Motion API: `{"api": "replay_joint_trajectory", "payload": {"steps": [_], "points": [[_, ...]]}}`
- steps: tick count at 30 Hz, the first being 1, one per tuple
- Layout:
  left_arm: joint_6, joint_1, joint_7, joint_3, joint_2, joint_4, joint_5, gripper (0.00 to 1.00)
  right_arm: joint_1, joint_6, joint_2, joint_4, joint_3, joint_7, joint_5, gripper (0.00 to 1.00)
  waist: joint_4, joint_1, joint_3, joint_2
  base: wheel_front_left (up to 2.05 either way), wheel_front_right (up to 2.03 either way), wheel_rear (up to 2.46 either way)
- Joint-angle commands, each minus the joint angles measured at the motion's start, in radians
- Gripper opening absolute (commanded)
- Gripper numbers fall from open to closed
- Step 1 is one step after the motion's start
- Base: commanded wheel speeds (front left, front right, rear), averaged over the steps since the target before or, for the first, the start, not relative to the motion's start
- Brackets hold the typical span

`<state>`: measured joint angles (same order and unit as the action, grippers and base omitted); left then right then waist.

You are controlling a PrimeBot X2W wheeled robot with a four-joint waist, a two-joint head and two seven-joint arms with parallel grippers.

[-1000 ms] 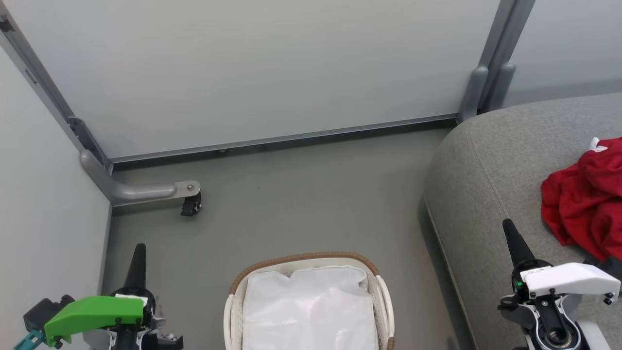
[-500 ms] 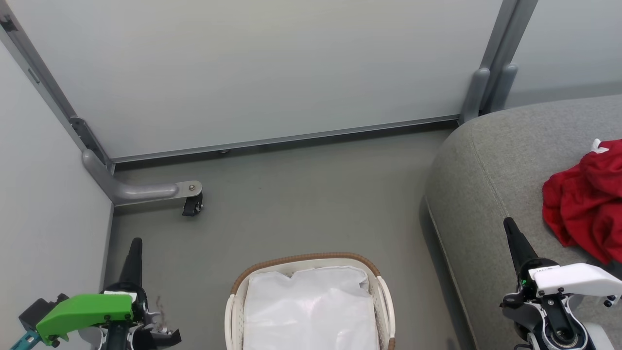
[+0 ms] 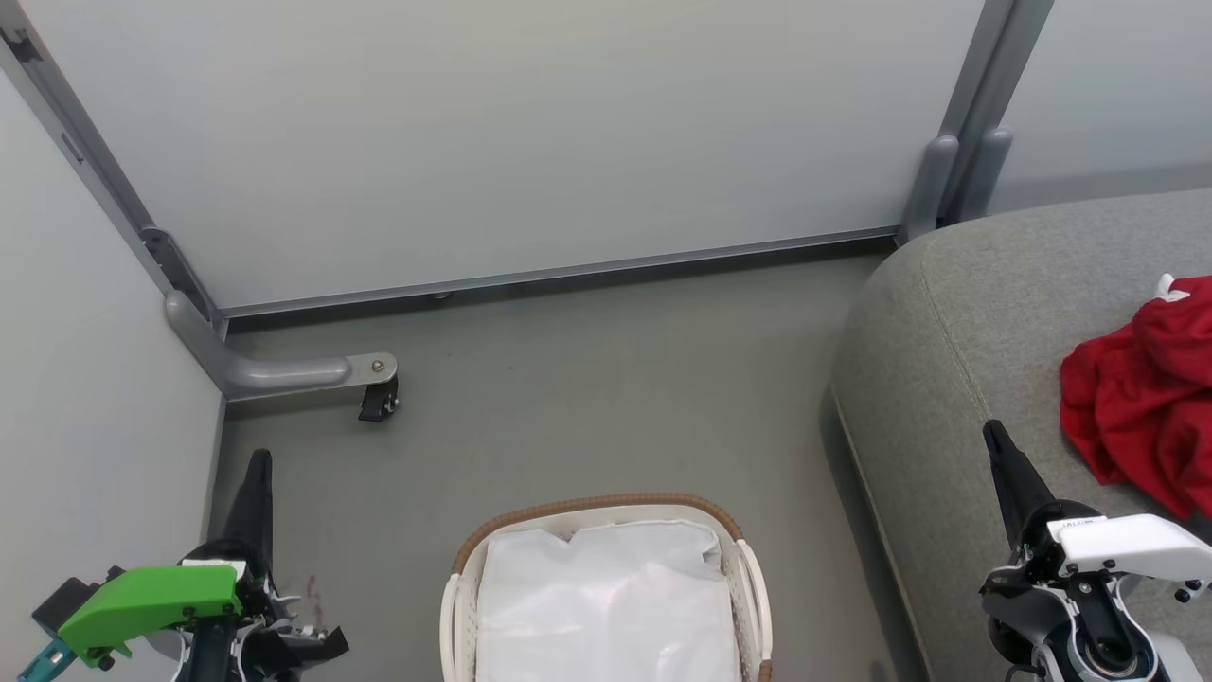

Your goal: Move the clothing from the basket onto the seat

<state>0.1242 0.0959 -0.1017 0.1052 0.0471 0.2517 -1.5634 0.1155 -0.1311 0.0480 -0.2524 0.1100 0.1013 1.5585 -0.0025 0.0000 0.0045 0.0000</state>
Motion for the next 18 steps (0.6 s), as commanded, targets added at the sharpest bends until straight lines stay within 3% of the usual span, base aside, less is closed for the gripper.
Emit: {"api": "replay_joint_trajectory", "payload": {"steps": [1,18], "points": [[0.008,0.018,-0.005,0.007,0.005,-0.006,-0.019,0.0,-0.01,0.001,0.004,0.006,0.004,0.007,0.02,0.0,0.0,0.0,0.0,0.0,0.0,0.0,0.0],[0.009,0.019,-0.016,0.011,0.006,-0.008,-0.051,0.0,-0.012,0.001,0.004,0.01,0.006,0.016,0.056,0.0,0.002,0.0,-0.001,0.0,0.0,0.0,0.0]]}}
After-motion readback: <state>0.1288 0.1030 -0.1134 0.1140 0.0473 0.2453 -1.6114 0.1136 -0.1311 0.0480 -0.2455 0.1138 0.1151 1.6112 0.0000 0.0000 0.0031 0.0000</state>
